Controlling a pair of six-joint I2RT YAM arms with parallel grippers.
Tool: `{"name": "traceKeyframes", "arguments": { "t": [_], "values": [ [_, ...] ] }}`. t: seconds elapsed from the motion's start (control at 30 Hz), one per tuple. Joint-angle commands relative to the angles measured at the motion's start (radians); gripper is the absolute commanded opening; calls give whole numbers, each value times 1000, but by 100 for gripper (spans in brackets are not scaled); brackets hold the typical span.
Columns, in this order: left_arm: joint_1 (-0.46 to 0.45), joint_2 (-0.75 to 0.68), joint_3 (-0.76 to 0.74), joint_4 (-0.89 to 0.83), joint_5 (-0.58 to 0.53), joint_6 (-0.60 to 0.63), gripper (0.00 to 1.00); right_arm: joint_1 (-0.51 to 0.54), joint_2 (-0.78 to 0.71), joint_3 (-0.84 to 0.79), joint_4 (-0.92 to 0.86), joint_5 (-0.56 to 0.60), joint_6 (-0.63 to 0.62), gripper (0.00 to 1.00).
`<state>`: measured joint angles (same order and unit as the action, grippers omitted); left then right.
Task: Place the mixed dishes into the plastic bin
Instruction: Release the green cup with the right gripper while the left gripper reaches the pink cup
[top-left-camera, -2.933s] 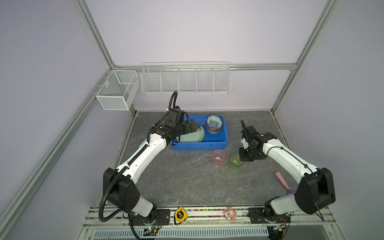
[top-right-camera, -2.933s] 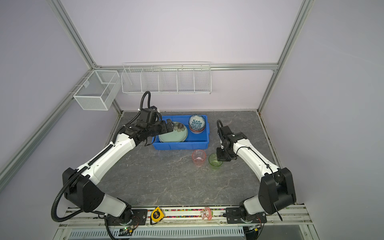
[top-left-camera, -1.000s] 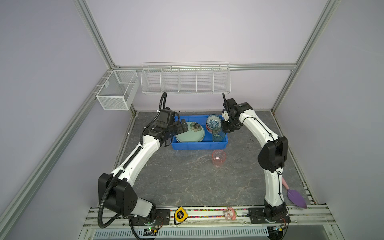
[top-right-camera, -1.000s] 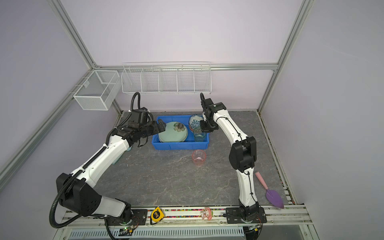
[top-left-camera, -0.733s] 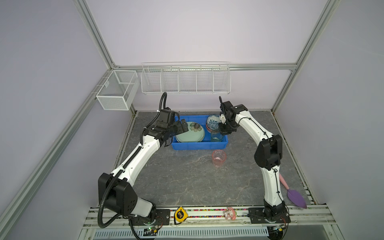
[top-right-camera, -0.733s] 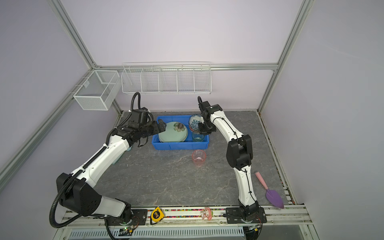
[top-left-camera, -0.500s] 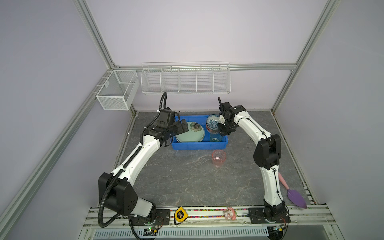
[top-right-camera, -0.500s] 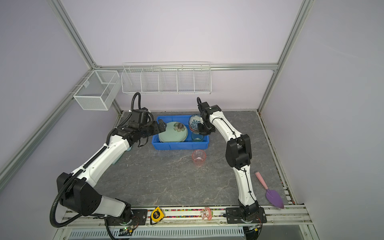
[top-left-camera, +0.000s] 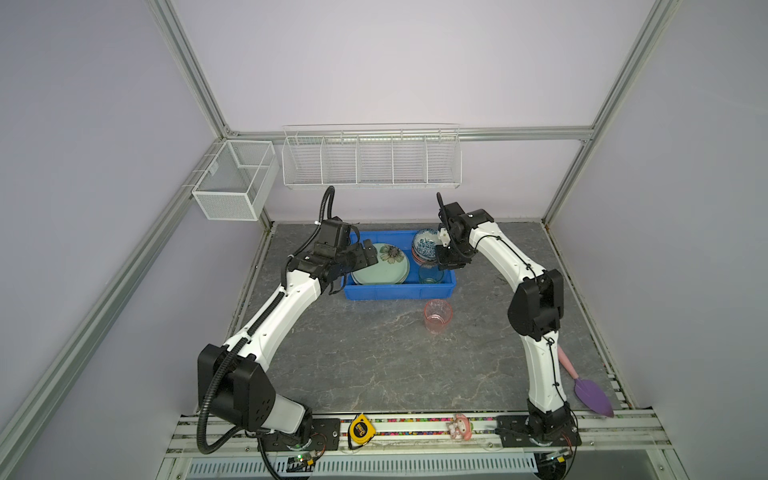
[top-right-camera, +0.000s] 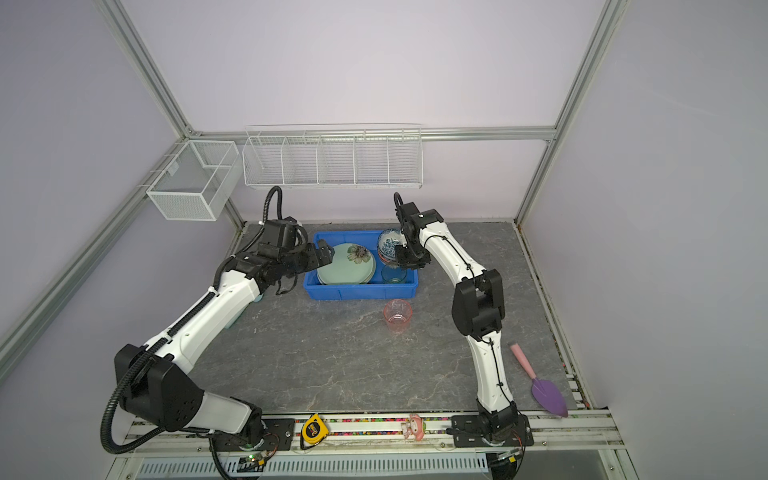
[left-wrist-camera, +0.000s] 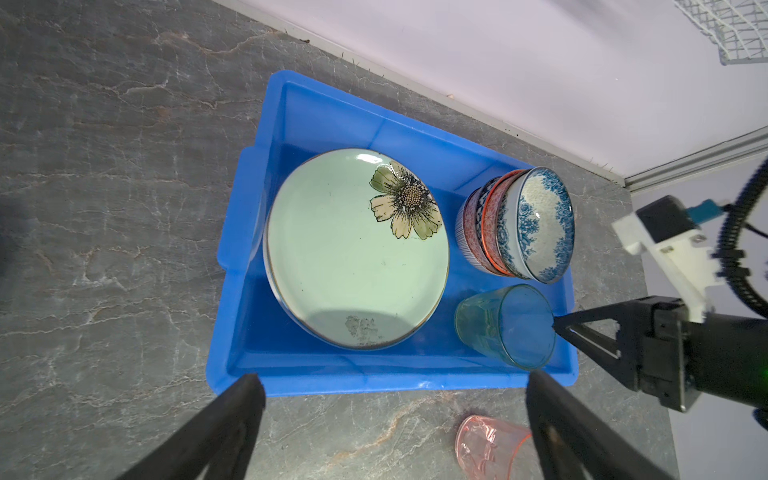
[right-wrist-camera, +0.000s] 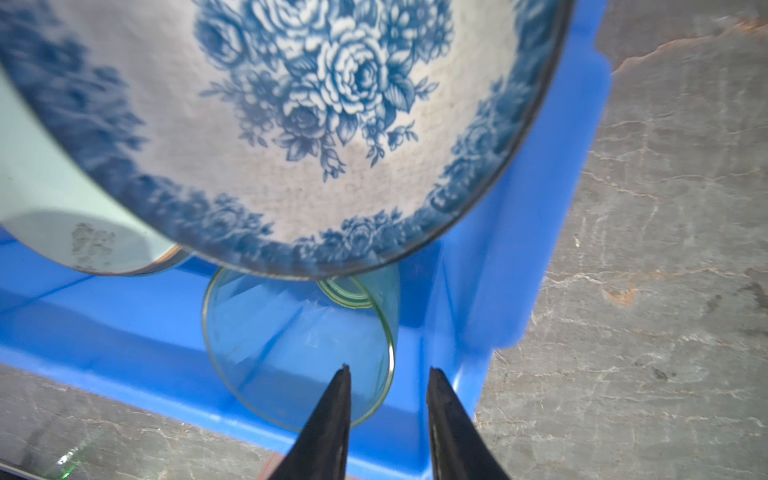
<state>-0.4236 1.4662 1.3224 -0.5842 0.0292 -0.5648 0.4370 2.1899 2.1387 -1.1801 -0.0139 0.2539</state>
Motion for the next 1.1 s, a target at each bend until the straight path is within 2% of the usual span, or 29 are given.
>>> {"name": "traceKeyframes", "arguments": {
  "t": [0.0,0.2,0.4,0.47,0.5,0.6,0.77,1.07],
  "values": [
    [-60,-1,2,-31,-22,-34,98,3,-135,-21,9,28,-8,38],
    [-220,31,17,-26,-31,-96,98,-51,-305,-200,86,-53,16,50],
    [-373,128,59,-11,-28,-116,99,-152,-490,-442,157,-98,26,80],
    [-407,177,83,-22,-22,-115,96,-185,-538,-512,169,-106,25,88],
    [-419,203,96,-33,-13,-117,95,-200,-557,-540,169,-109,21,99],
    [-435,278,131,-66,18,-126,90,-225,-602,-603,163,-112,14,95],
    [-447,340,148,-71,12,-116,82,-270,-658,-687,185,-111,16,94],
    [-457,391,172,-105,16,-80,64,-294,-655,-721,196,-126,12,94]
  ]
}}
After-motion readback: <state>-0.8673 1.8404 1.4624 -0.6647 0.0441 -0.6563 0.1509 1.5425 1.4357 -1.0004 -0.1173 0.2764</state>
